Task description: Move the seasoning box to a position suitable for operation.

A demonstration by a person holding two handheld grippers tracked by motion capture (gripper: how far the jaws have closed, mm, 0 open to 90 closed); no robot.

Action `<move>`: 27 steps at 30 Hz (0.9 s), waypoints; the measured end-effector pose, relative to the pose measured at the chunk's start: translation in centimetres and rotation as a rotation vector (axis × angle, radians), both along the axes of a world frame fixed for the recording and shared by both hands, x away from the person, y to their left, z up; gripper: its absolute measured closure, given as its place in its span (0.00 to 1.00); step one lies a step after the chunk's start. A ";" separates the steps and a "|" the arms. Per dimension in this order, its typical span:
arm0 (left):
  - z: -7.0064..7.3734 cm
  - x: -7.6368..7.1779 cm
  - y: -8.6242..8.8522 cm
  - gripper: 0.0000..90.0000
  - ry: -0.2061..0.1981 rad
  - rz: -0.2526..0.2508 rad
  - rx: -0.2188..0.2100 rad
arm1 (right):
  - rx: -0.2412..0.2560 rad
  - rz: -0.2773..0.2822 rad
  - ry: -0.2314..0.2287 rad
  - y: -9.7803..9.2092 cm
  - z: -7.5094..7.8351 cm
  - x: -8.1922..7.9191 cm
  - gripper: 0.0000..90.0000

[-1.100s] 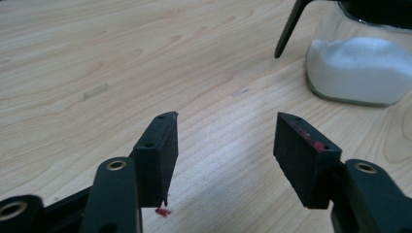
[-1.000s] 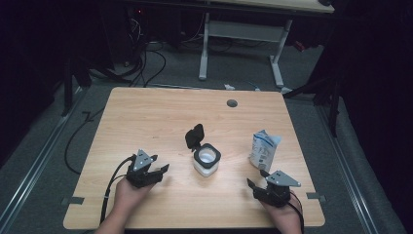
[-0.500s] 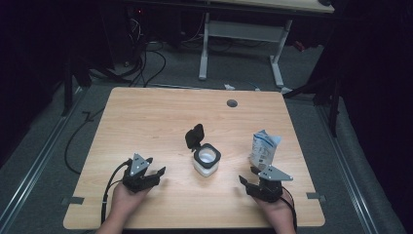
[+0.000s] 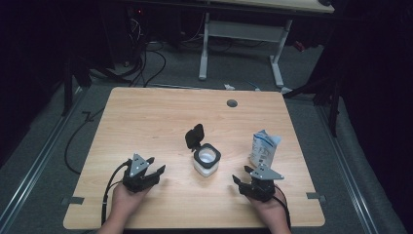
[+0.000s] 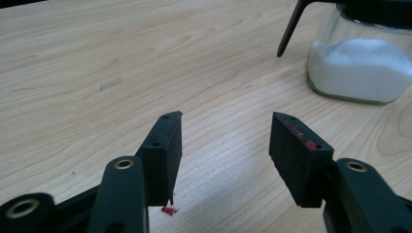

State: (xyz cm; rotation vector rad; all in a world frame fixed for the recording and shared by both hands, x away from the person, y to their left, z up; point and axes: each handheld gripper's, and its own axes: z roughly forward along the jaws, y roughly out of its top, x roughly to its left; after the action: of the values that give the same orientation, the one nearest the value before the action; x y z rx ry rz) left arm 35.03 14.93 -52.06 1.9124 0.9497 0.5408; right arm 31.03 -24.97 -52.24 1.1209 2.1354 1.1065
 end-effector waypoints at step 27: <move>0.3 0.3 -1.1 0.55 0.052 -0.009 -0.034 | 0.016 0.019 -0.022 0.8 1.0 0.7 0.50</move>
State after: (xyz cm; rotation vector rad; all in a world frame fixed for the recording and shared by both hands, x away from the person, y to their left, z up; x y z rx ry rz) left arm 35.31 13.79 -51.74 1.9079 0.9770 0.4682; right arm 31.78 -24.15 -51.27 1.0926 2.1276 1.1419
